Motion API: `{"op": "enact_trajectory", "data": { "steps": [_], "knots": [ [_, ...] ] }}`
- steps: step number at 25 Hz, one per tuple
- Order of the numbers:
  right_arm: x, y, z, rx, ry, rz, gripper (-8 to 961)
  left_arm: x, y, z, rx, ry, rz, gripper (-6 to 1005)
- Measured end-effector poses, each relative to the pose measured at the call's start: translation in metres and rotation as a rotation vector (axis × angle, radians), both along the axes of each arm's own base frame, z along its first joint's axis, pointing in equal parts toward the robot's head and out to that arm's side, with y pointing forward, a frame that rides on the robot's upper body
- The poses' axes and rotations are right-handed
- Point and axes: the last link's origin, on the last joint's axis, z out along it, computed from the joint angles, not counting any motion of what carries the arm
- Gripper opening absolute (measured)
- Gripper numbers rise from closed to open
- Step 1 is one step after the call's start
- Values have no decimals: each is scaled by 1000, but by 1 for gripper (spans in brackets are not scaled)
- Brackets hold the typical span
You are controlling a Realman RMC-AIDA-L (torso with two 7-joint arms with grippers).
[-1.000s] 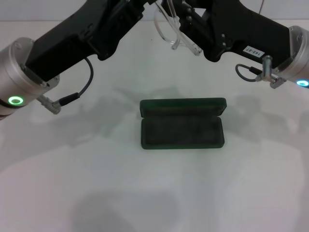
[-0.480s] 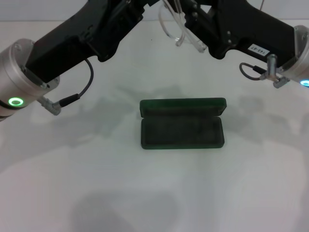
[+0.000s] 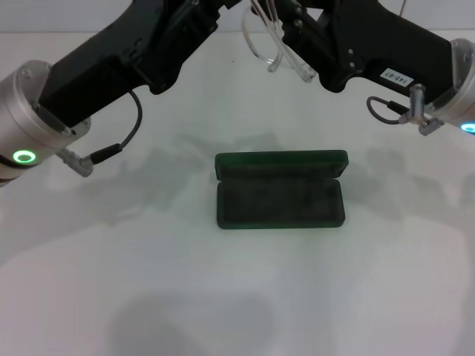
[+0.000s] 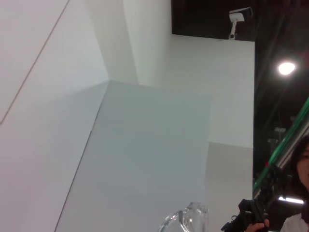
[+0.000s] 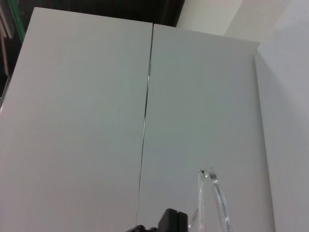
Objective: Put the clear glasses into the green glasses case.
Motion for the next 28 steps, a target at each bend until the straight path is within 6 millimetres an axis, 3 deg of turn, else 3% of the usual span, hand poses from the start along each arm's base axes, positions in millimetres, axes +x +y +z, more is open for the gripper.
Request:
{"op": "enact_trajectory", "data": {
  "steps": [28],
  "knots": [
    [2, -3, 0, -3, 1, 0, 107, -3, -7, 1, -13, -8, -21, 42]
  ]
}}
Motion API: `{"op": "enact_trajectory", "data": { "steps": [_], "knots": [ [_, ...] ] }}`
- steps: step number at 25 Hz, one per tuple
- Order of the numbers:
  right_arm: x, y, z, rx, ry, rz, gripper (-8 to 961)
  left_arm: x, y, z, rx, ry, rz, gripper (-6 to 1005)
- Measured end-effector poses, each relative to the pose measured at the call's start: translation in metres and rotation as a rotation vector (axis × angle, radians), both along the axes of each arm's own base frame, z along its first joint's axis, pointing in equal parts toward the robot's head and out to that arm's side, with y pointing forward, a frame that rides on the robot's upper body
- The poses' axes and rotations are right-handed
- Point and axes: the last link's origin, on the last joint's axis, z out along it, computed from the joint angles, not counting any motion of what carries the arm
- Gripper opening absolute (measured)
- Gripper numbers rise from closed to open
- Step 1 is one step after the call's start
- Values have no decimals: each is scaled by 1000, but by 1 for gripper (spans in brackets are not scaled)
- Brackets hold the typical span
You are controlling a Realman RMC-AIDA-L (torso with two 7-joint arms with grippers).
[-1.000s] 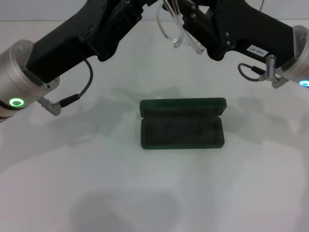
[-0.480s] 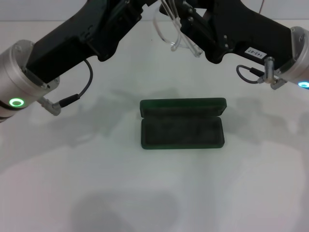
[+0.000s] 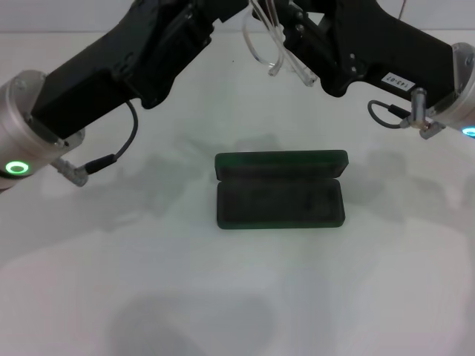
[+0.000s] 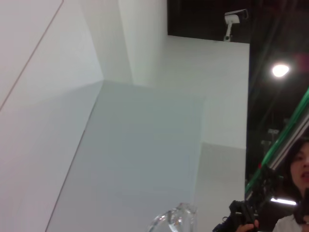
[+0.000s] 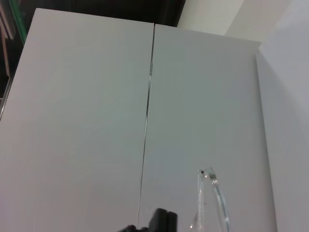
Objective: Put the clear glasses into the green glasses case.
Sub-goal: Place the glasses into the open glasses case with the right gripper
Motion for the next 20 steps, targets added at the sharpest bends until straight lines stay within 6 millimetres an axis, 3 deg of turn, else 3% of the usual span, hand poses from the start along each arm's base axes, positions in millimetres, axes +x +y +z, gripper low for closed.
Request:
{"op": "enact_trajectory", "data": {
  "steps": [6, 10, 16, 20],
  "knots": [
    [2, -2, 5, 18, 11, 4, 107, -10, -7, 6, 7, -4, 5, 42],
    [0, -10, 20, 27, -27, 79, 107, -34, -15, 25, 38, 31, 36, 42],
    [1, -23, 46, -38, -290, 120, 106, -79, -22, 70, 126, 120, 136, 42],
    [-5, -32, 58, -25, -569, 78, 106, -101, -27, 94, 179, 180, 200, 42]
  ]
}}
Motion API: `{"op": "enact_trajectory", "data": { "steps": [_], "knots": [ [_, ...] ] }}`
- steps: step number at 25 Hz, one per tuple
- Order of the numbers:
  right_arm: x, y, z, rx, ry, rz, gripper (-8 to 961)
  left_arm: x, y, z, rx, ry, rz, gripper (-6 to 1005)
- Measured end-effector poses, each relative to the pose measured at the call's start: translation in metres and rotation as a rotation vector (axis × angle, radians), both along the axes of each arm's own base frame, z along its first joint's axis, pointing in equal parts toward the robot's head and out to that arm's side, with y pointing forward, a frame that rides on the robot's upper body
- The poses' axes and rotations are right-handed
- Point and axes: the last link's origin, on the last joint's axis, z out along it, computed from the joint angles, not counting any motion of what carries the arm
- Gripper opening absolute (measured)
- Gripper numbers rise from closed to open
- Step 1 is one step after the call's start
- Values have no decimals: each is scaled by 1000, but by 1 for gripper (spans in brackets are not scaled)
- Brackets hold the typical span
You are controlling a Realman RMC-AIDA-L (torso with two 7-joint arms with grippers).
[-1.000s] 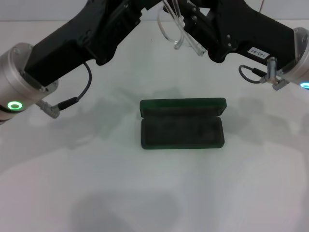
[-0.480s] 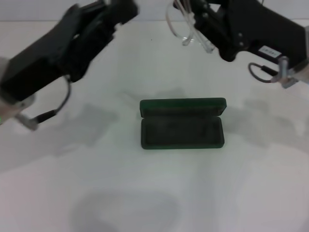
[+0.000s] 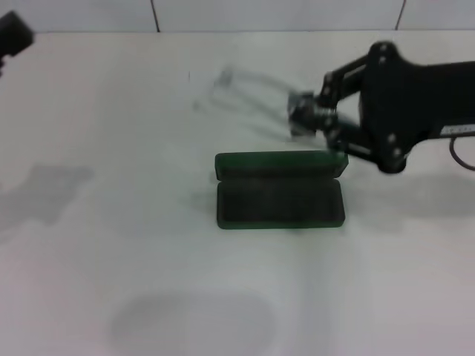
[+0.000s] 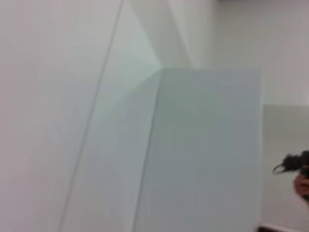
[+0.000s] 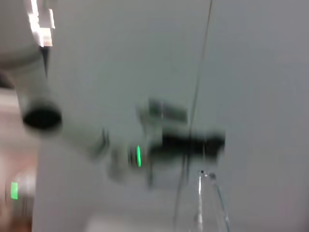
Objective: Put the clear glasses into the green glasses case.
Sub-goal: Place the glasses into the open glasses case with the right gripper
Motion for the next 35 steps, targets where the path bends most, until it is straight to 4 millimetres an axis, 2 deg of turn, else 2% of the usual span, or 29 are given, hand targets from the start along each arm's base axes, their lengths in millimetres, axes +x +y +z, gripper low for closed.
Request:
{"op": "enact_trajectory", "data": {
  "steps": [4, 8, 13, 16, 20, 25, 35],
  "knots": [
    [-6, -5, -6, 45, -319, -80, 106, -10, -7, 15, 30, 27, 32, 42],
    [-23, -10, -20, 37, -514, -127, 106, -11, -11, 20, 44, 36, 41, 42],
    [-56, -11, -66, 46, -808, -140, 105, -14, -13, 17, 47, 43, 52, 42],
    [-62, -10, -88, 97, -926, -137, 105, -12, -13, 14, 53, 41, 45, 42],
    [-60, -6, -100, 149, -974, -135, 105, -13, -16, 9, 75, 30, 48, 43],
    [-59, -5, -99, 169, -958, -147, 106, -15, -19, 8, 85, 9, 62, 43],
    [-30, 5, -111, 316, -975, -156, 109, -11, -15, 3, 77, -17, 61, 43]
  ]
}}
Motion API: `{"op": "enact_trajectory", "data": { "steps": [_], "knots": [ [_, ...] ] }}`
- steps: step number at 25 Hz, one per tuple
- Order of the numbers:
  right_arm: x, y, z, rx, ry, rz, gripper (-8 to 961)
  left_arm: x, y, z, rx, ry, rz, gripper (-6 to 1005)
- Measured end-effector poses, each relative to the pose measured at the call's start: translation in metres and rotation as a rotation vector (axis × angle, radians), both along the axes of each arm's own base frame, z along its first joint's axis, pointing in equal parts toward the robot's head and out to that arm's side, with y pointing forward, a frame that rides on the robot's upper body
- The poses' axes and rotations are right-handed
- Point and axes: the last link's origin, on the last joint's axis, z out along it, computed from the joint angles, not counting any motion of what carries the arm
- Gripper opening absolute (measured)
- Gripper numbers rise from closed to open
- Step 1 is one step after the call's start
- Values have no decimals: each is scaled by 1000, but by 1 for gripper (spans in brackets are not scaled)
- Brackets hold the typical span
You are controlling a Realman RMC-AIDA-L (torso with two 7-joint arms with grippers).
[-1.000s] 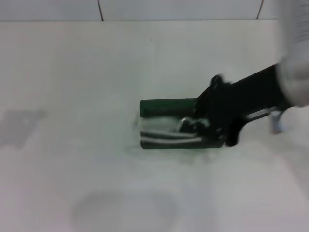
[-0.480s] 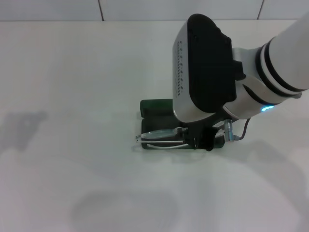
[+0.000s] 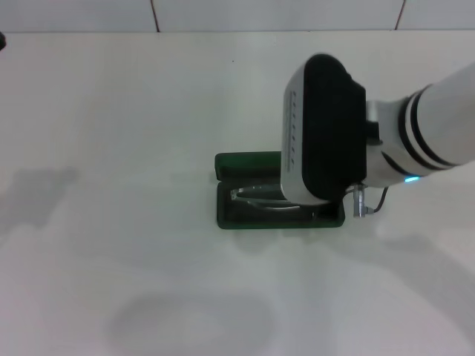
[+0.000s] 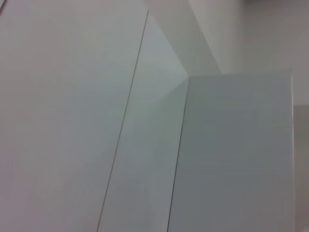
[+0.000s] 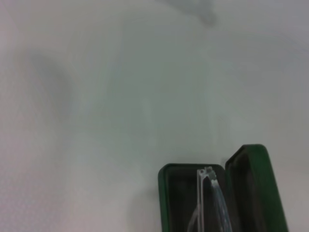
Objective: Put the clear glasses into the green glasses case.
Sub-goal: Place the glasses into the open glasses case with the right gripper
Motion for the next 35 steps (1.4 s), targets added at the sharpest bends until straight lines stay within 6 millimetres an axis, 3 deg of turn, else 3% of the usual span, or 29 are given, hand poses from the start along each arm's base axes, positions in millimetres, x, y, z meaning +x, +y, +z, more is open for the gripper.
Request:
{"op": "enact_trajectory", "data": {
  "steps": [15, 35],
  "knots": [
    [19, -3, -12, -6, 19, 162, 113, -1, -3, -4, 2, -18, 10, 43],
    [36, 2, -31, 9, 0, 231, 118, 0, 1, -2, 25, -18, 13, 43]
  ]
}}
